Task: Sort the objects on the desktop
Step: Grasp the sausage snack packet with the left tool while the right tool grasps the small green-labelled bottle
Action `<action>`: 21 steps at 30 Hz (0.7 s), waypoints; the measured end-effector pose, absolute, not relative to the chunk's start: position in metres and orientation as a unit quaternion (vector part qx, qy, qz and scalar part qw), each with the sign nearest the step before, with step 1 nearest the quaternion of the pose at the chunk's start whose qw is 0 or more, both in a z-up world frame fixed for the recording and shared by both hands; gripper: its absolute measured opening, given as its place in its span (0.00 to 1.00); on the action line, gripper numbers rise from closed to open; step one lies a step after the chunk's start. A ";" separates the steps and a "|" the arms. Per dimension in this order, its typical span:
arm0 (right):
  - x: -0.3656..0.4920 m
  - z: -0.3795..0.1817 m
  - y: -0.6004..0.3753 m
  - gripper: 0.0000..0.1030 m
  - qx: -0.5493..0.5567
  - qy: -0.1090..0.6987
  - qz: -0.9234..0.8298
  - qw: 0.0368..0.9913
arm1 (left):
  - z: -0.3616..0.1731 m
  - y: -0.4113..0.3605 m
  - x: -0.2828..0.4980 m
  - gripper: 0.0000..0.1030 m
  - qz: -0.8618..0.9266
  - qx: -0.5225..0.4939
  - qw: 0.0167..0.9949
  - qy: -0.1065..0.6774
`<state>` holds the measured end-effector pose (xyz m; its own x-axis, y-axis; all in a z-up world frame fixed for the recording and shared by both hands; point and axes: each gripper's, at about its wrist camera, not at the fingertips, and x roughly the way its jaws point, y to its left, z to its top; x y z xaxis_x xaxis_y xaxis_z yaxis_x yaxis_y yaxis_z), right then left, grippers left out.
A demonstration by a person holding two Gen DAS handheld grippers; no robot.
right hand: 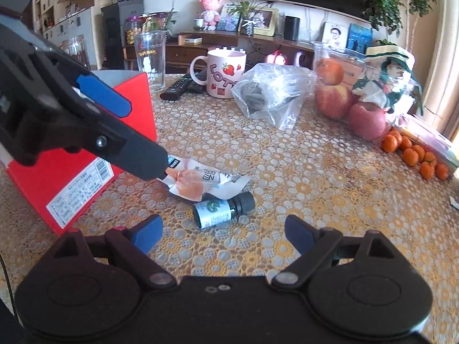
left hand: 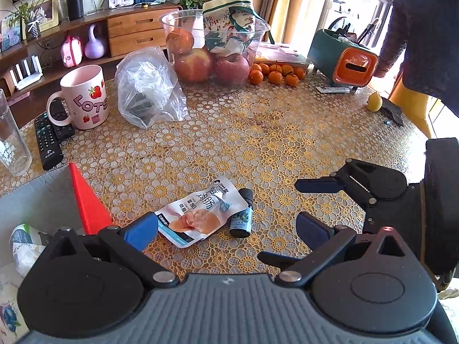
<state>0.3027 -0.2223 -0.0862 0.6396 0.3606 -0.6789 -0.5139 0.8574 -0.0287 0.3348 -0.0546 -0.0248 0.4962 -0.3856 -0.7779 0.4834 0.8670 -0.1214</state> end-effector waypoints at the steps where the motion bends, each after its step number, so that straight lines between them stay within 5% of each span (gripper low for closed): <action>1: 0.306 -0.089 -0.221 0.89 -0.117 0.345 0.246 0.898 | -0.027 -0.055 0.337 1.00 -0.254 0.058 0.861 0.437; 21: 0.348 -0.117 -0.211 0.77 -0.157 0.344 0.318 0.870 | -0.054 -0.074 0.360 1.00 -0.322 0.140 0.817 0.457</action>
<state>0.3484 -0.2114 -0.1170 0.5614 0.4447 -0.6979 -0.6603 0.7490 -0.0539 0.3599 -0.0736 -0.0544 0.3754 -0.3991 -0.8366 0.6544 0.7532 -0.0657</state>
